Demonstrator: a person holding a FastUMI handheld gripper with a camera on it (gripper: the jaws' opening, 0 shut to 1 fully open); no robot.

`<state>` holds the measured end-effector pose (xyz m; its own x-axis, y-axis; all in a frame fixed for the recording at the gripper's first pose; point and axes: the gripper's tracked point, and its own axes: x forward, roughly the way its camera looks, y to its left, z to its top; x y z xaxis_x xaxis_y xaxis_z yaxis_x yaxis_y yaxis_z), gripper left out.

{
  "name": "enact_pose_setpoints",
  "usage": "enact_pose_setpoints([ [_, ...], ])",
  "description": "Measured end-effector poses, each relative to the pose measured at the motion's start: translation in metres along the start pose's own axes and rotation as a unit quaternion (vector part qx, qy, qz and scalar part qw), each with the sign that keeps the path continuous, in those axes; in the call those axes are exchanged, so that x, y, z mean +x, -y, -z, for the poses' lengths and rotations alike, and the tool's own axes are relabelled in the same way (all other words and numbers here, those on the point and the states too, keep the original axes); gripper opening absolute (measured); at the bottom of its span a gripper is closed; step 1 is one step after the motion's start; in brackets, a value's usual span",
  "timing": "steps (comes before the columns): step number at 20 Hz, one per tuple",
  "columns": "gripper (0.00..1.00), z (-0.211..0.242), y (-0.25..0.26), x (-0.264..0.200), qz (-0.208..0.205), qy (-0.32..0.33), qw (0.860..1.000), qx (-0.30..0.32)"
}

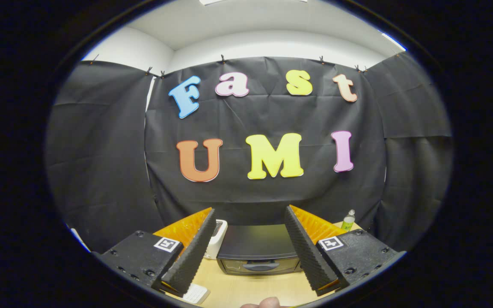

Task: Open the toaster oven, put the food inside, and close the toaster oven door.

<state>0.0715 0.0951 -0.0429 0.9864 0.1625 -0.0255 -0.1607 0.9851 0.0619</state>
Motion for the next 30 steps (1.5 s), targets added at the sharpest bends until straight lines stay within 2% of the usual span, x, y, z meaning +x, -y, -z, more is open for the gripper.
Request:
enact_pose_setpoints([
  [21,1.00,0.014,-0.008,-0.001,-0.015,-0.027,0.999,0.012],
  [30,1.00,0.018,0.006,0.000,0.000,-0.028,0.999,0.023],
])
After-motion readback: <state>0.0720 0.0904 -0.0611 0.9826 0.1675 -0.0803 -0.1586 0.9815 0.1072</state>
